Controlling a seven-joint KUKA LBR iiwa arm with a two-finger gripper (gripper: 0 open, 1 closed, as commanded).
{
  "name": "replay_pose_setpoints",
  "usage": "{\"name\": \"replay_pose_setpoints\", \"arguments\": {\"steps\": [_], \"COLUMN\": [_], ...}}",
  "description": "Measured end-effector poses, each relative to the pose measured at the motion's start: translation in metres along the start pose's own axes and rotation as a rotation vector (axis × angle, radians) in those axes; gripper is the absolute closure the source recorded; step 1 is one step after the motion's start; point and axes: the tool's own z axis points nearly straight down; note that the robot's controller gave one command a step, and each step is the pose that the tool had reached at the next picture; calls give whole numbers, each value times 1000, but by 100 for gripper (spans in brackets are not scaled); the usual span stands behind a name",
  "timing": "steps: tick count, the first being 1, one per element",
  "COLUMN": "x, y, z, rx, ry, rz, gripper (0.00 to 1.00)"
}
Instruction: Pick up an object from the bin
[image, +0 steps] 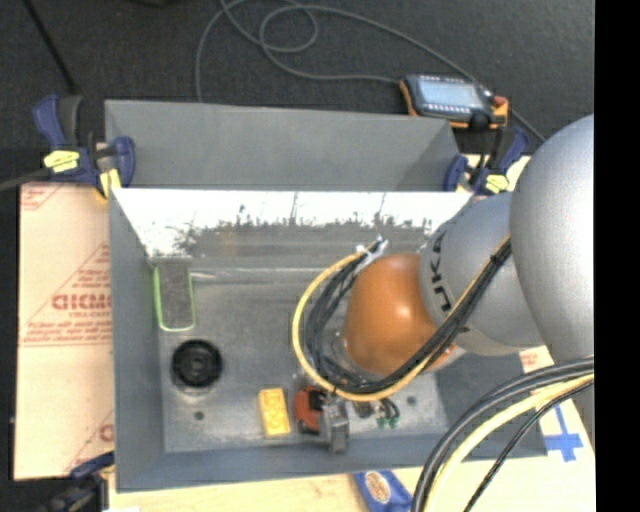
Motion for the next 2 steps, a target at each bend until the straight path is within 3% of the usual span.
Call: {"name": "replay_pose_setpoints", "arguments": {"steps": [2], "x": [1], "y": [1], "z": [-9], "rx": [-3], "ry": [5], "rz": [0], "gripper": [100]}}
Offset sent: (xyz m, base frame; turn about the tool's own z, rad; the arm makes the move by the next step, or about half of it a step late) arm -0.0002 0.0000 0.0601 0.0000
